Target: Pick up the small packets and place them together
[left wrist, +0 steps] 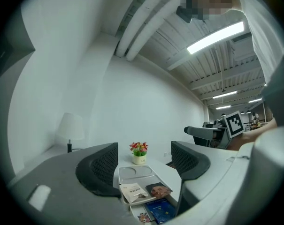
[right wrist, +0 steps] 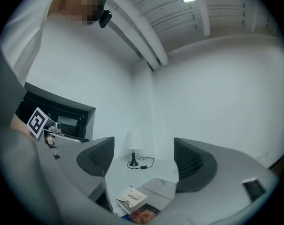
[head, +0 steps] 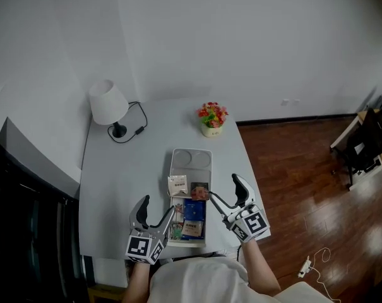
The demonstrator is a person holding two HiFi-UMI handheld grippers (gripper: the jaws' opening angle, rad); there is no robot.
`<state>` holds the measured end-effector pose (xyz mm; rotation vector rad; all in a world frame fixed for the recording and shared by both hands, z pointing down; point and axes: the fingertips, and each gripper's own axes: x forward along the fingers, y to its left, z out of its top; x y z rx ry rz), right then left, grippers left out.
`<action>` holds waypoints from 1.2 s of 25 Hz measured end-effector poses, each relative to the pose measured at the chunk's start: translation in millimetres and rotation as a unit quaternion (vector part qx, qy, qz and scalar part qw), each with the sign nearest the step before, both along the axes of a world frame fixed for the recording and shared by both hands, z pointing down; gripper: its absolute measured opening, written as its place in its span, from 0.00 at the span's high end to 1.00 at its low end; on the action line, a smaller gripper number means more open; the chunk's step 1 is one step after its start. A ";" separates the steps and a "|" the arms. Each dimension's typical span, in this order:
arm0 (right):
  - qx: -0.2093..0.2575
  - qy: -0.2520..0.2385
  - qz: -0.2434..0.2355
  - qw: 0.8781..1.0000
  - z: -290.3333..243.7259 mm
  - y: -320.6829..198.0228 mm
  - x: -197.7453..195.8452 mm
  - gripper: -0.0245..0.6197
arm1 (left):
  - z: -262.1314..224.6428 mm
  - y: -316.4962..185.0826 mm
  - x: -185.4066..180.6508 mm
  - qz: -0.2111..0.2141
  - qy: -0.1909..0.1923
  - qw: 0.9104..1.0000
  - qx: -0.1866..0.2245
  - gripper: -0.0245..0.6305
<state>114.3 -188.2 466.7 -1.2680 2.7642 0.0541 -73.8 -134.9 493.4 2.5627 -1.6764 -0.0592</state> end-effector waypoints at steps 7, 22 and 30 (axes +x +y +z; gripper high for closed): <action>-0.009 0.023 0.022 0.999 19.0 27.9 8.2 0.35 | 4.8 4.4 15.6 0.012 0.000 1.000 0.002 0.44; -0.005 0.054 0.002 0.999 23.4 41.1 -7.8 0.36 | -0.6 15.8 17.4 0.006 -0.010 1.000 0.009 0.44; -0.009 0.057 -0.023 0.998 27.1 47.2 -13.2 0.37 | 4.0 19.9 23.5 0.009 -0.013 1.000 0.000 0.44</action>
